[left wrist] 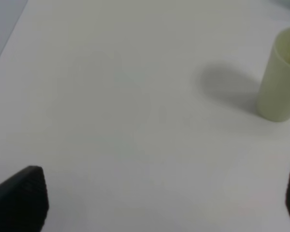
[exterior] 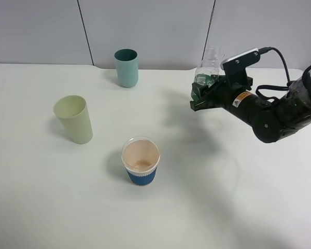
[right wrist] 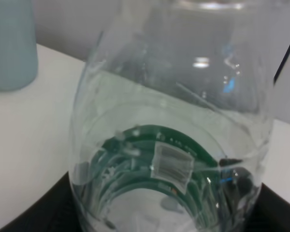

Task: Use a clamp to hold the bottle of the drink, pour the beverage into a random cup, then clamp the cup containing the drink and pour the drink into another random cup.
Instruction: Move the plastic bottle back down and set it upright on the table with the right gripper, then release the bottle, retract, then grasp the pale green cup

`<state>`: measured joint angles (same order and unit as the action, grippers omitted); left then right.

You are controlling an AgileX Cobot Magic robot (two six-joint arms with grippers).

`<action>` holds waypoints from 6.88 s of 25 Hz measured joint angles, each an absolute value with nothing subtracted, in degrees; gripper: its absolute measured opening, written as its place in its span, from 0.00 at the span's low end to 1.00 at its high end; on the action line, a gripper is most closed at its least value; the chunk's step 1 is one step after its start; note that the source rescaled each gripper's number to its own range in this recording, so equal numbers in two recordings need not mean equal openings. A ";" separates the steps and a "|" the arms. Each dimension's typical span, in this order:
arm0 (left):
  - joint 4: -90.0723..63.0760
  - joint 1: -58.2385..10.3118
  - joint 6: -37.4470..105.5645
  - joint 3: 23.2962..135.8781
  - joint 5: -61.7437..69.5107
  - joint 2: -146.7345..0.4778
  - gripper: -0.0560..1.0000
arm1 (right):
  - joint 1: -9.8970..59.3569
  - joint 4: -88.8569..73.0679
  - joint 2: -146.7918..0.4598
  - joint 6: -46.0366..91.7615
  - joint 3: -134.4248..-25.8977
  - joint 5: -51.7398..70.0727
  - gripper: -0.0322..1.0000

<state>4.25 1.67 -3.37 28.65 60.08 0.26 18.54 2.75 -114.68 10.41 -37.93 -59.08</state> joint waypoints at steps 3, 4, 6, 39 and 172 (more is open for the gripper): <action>4.25 1.67 -3.37 28.65 60.08 0.26 1.00 | 18.54 2.71 -114.74 9.27 -37.93 -59.18 0.03; 4.25 1.67 -3.37 28.65 60.08 0.26 1.00 | 18.54 2.71 -114.74 8.48 -37.93 -59.18 0.03; 4.25 1.67 -3.37 28.65 60.08 0.26 1.00 | 18.54 2.71 -114.74 6.84 -37.93 -59.18 0.03; 4.25 1.67 -3.37 28.65 60.08 0.26 1.00 | 18.21 1.58 -119.28 5.46 -37.92 -60.59 0.96; 4.25 1.67 -3.42 28.65 60.08 0.26 1.00 | -10.90 1.05 0.11 0.66 -28.85 61.16 0.97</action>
